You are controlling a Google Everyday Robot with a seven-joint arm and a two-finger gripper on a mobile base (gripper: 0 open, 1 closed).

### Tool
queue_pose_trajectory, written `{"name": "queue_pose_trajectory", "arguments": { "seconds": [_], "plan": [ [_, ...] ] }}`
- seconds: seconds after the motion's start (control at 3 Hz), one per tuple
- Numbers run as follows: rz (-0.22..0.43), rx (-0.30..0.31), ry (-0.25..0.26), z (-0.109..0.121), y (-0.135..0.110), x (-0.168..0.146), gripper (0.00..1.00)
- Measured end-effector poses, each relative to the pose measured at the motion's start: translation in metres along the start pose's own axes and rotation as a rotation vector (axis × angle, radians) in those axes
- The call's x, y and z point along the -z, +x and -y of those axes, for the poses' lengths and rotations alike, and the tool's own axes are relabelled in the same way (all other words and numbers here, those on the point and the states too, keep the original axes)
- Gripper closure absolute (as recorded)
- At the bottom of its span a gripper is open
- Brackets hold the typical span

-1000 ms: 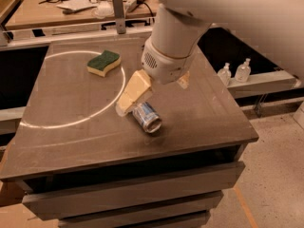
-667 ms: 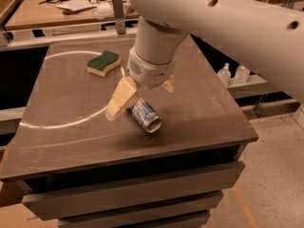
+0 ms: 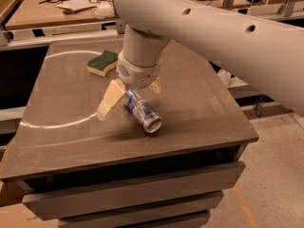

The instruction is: Place redbull can upright

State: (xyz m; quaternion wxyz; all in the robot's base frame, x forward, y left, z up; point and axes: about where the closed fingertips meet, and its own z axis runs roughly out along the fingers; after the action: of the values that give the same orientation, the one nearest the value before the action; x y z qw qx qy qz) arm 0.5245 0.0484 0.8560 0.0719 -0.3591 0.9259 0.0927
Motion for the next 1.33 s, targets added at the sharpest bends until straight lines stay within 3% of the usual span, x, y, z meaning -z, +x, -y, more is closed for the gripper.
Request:
{"name": "queue_pose_trajectory", "arguments": {
  "seconds": [0.67,1.0,1.33],
  "plan": [
    [0.022,0.049,-0.021,0.01,-0.009,-0.011,0.39],
    [0.01,0.165,-0.02,0.005,-0.014,0.003,0.7],
    [0.028,0.229,-0.024,-0.001,-0.021,0.02,0.94]
  ]
}}
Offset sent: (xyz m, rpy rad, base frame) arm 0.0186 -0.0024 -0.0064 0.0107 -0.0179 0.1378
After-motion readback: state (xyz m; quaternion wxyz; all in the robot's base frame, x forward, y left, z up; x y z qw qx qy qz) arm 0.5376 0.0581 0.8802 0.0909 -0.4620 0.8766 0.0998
